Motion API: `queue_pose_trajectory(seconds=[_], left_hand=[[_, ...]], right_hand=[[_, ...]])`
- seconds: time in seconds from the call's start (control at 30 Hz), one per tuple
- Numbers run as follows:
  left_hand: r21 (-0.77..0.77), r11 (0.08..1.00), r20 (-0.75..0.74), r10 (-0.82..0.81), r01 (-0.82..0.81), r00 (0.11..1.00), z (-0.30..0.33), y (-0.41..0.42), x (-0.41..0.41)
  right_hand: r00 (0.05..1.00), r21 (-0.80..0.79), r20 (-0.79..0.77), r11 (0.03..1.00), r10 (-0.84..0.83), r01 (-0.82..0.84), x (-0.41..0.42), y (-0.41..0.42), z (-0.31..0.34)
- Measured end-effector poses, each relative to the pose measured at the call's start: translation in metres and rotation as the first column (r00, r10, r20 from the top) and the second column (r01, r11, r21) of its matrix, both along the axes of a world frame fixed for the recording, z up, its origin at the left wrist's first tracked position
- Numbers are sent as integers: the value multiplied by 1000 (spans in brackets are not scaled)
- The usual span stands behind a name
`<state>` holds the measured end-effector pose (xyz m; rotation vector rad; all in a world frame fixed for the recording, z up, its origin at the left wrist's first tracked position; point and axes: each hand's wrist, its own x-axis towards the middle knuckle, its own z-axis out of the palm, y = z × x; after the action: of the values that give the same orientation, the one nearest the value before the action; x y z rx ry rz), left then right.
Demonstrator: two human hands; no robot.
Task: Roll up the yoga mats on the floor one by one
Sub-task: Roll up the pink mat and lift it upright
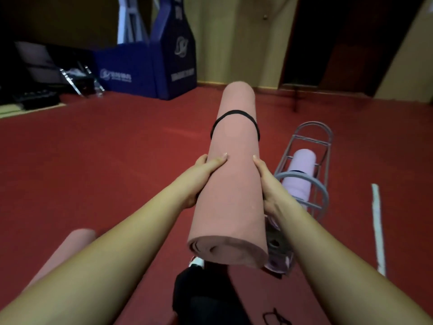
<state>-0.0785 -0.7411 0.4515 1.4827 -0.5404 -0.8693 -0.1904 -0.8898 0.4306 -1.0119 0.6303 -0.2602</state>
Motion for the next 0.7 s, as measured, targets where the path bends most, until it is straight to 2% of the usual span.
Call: queue_pose_trajectory(seconds=[0.27,0.43,0.63,0.7], left_hand=[[-42,977,-42,-212,211,976,27,-115,-42],[4,961,76,-276,277,958,31,-178,-56],[7,970,135,-242,244,961,18,-244,-47],[12,978,152,-206,207,967,15,-264,-42]], right_hand=[[973,-103,-135,980,-185,172,-45,-133,28],[920,-142,-276,958,-280,249,-47,-222,21],[841,-146,-457,957,-290,251,-30,-302,0],[835,-146,-473,959,-282,242,-20,-327,-11]])
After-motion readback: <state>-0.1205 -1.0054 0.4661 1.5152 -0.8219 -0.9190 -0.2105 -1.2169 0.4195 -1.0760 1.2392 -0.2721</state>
